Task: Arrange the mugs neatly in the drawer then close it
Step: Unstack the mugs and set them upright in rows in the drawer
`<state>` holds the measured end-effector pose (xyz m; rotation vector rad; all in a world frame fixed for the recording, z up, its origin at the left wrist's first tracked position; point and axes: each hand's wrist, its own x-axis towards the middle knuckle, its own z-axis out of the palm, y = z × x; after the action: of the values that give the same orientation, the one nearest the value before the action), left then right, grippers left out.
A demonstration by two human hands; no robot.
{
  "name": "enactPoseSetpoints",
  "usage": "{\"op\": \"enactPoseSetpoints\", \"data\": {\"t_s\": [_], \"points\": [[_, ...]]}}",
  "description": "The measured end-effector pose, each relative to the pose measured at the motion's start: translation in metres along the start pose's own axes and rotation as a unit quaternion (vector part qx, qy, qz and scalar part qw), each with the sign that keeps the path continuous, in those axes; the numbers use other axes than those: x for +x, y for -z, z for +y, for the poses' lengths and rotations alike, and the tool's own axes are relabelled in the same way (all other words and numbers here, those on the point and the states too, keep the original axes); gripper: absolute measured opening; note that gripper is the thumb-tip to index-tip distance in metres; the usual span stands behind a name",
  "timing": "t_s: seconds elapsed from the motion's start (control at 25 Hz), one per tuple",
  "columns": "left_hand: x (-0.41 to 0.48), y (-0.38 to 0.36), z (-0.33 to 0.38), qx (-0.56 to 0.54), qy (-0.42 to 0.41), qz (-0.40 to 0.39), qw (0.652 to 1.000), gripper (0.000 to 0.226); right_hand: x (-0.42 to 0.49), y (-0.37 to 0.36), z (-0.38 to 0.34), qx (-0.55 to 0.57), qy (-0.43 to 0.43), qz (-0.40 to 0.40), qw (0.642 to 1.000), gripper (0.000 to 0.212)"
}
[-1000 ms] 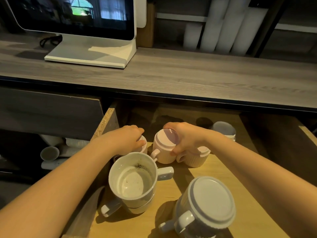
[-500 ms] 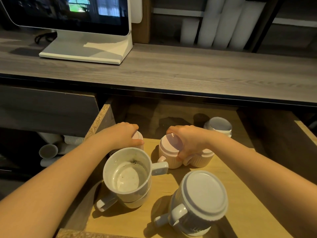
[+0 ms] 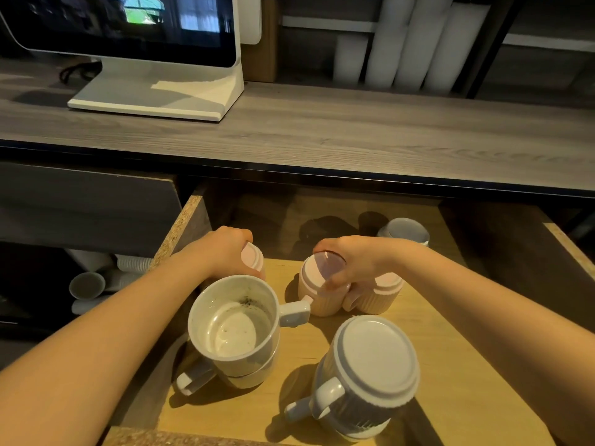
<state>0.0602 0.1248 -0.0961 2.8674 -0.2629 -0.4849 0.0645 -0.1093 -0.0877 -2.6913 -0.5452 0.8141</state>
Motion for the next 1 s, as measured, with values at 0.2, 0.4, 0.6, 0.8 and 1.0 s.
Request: {"op": "enactPoseSetpoints", "data": {"t_s": [0.2, 0.4, 0.6, 0.8, 1.0], "points": [[-0.006, 0.016, 0.005, 0.005, -0.033, 0.07, 0.997, 0.066, 0.007, 0.007, -0.004, 0.015, 0.042, 0.065, 0.997, 0.046], [-0.024, 0.041, 0.01, -0.124, -0.112, 0.154, 0.974, 0.06, 0.012, 0.017, -0.013, 0.16, 0.084, 0.066, 0.981, 0.073], [-0.031, 0.045, 0.012, -0.171, -0.171, 0.16, 0.957, 0.058, 0.02, 0.021, -0.024, 0.189, 0.162, 0.055, 0.967, 0.069], [-0.031, 0.049, 0.002, -0.239, -0.187, 0.142, 0.942, 0.054, 0.015, 0.023, -0.028, 0.247, 0.174, 0.066, 0.951, 0.052], [-0.024, 0.044, -0.001, -0.12, -0.144, 0.101, 0.977, 0.058, 0.018, 0.024, -0.037, 0.178, 0.109, 0.116, 0.971, 0.046]]}}
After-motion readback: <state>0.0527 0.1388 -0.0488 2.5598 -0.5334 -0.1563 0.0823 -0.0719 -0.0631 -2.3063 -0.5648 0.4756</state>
